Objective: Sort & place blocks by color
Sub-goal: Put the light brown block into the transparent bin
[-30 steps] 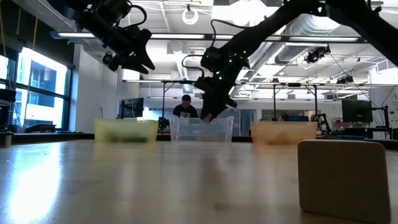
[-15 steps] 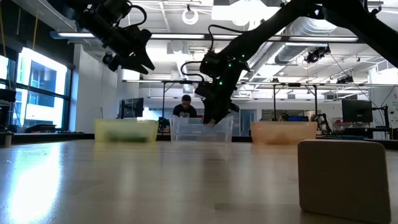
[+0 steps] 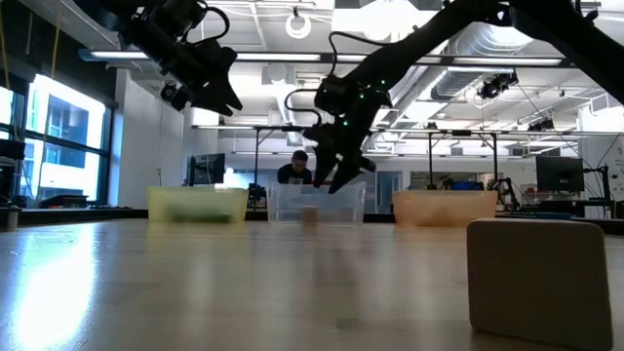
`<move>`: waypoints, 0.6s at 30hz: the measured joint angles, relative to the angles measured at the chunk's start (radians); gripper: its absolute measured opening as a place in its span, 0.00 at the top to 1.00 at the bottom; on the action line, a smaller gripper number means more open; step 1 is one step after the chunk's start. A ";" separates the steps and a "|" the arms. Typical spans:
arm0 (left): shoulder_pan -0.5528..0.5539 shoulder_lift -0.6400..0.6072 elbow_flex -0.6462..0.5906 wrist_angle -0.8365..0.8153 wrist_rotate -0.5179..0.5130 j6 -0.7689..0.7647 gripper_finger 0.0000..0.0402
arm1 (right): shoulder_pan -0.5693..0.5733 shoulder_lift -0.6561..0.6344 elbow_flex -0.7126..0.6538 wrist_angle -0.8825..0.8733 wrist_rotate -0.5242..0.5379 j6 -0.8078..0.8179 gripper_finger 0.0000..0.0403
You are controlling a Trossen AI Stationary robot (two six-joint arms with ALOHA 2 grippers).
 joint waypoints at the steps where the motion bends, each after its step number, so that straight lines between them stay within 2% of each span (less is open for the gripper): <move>1: 0.000 0.000 0.000 0.000 0.000 0.000 0.59 | 0.002 -0.008 0.000 0.000 -0.004 0.009 0.49; 9: 0.001 0.000 0.000 -0.030 0.023 0.039 0.59 | 0.046 -0.078 0.000 0.007 0.007 0.082 0.48; 18: 0.040 0.000 0.000 -0.150 0.040 0.046 0.50 | 0.151 -0.162 0.000 -0.016 0.132 0.148 0.48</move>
